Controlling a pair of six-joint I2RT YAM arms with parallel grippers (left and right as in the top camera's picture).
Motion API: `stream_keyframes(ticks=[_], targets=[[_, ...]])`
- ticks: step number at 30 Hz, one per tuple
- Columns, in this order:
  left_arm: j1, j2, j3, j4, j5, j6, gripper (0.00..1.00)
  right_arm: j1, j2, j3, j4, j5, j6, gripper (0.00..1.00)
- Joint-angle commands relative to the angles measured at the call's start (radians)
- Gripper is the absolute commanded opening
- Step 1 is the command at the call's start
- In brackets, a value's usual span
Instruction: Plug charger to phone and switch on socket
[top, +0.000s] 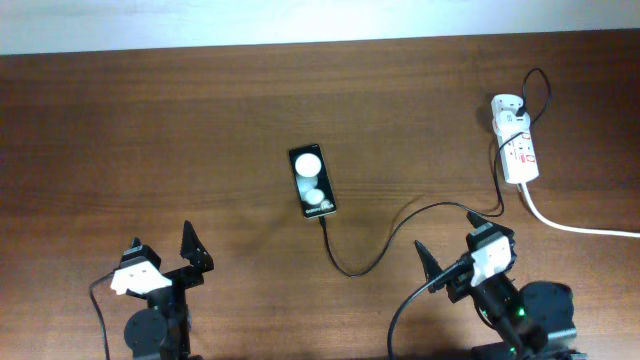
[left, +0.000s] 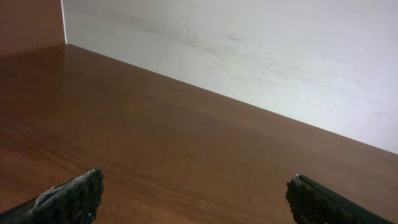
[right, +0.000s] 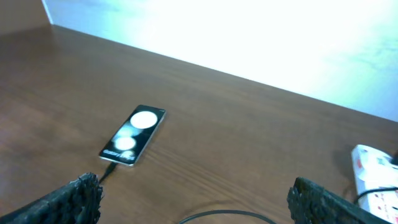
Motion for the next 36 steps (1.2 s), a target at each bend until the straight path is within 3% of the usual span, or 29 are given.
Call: stream_keyframes(ticks=[1, 5, 12, 16, 36], targets=[[0.006, -0.006, -0.003, -0.003, -0.011, 0.016, 0.99, 0.004, -0.1, -0.071, 0.062, 0.062, 0.031, 0.99], [0.006, -0.006, -0.003, -0.003, -0.011, 0.016, 0.99, 0.004, -0.142, -0.147, 0.133, 0.116, 0.101, 0.99], [0.006, -0.006, -0.003, -0.003, -0.011, 0.015, 0.99, 0.004, -0.142, -0.327, 0.494, 0.116, 0.108, 0.99], [0.006, -0.006, -0.003, -0.003, -0.011, 0.015, 0.99, 0.004, -0.142, -0.331, 0.347, 0.116, 0.111, 0.99], [0.006, -0.006, -0.003, -0.003, -0.011, 0.015, 0.99, 0.004, -0.142, -0.331, 0.346, 0.119, 0.114, 0.99]])
